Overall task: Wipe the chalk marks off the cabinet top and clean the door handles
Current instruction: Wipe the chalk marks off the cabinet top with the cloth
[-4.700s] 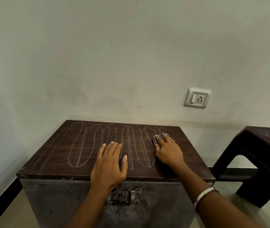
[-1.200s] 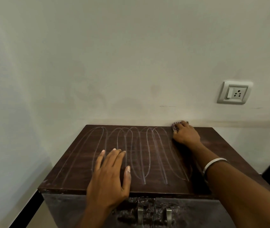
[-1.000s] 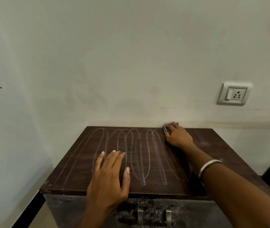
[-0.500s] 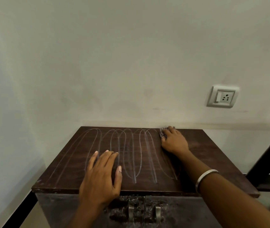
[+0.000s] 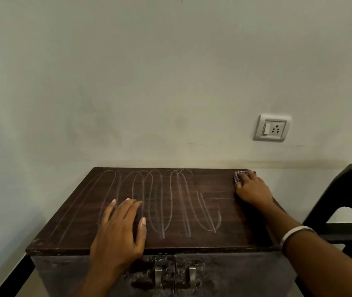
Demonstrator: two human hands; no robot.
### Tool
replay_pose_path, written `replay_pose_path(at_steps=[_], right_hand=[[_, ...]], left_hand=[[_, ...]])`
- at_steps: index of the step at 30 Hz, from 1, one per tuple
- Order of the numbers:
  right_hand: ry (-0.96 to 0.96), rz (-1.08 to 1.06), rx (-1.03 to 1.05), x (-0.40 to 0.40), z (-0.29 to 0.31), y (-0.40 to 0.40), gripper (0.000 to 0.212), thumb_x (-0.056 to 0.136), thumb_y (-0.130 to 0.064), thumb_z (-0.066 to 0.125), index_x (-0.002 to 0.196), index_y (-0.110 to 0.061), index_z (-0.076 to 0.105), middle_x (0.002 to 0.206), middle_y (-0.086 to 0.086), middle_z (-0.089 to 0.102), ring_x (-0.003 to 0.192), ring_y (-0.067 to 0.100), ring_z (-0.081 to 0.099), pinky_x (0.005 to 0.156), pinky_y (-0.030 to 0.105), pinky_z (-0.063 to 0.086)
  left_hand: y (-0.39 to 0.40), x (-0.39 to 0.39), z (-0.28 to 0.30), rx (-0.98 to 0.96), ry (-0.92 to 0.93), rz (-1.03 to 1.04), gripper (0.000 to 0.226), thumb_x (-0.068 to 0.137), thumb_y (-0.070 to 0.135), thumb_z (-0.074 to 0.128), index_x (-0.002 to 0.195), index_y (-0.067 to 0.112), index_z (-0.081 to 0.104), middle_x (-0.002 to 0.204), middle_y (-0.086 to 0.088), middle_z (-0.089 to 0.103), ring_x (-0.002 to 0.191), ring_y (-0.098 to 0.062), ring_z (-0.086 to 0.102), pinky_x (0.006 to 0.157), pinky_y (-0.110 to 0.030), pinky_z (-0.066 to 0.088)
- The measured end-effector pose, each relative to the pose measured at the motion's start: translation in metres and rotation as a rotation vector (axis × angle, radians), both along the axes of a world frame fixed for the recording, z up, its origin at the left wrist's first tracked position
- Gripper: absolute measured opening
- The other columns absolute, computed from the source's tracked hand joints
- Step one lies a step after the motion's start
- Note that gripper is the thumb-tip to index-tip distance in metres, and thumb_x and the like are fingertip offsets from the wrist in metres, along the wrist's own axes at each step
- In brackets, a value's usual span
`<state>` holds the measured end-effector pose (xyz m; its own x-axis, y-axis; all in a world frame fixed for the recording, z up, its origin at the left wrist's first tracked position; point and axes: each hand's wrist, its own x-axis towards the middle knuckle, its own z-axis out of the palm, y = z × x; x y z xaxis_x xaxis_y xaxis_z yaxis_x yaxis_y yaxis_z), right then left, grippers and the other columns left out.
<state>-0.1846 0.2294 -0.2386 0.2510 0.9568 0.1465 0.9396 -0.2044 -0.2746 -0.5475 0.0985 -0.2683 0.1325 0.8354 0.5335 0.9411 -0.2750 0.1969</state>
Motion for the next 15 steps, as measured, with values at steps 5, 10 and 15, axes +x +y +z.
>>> replay_pose_path(at_steps=[5,10,15], right_hand=[[-0.011,0.128,0.01,-0.054,0.0,-0.008,0.053,0.099,-0.039,0.032,0.151,-0.028,0.03,0.163,0.003,0.015,0.148,0.027,0.019,0.12,0.043,0.02],[-0.017,0.279,0.027,-0.108,-0.003,-0.02,0.054,0.1,-0.039,0.03,0.152,-0.026,0.028,0.163,0.003,0.015,0.148,0.026,0.017,0.121,0.042,0.018],[0.008,0.255,0.02,-0.082,0.001,-0.028,0.053,0.1,-0.039,0.031,0.151,-0.027,0.029,0.163,0.002,0.015,0.147,0.024,0.02,0.12,0.041,0.019]], left_hand=[[0.0,0.0,-0.001,-0.011,0.02,0.008,0.055,0.092,0.045,0.029,0.129,0.016,0.057,0.129,0.0,0.06,0.127,-0.014,0.049,0.117,-0.039,0.02],[-0.001,0.0,0.002,-0.008,0.015,0.011,0.054,0.092,0.045,0.03,0.128,0.016,0.057,0.129,0.0,0.06,0.127,-0.014,0.049,0.117,-0.038,0.019],[-0.001,0.0,0.002,-0.007,0.008,0.009,0.054,0.092,0.045,0.03,0.127,0.016,0.058,0.128,0.0,0.06,0.126,-0.014,0.049,0.117,-0.039,0.02]])
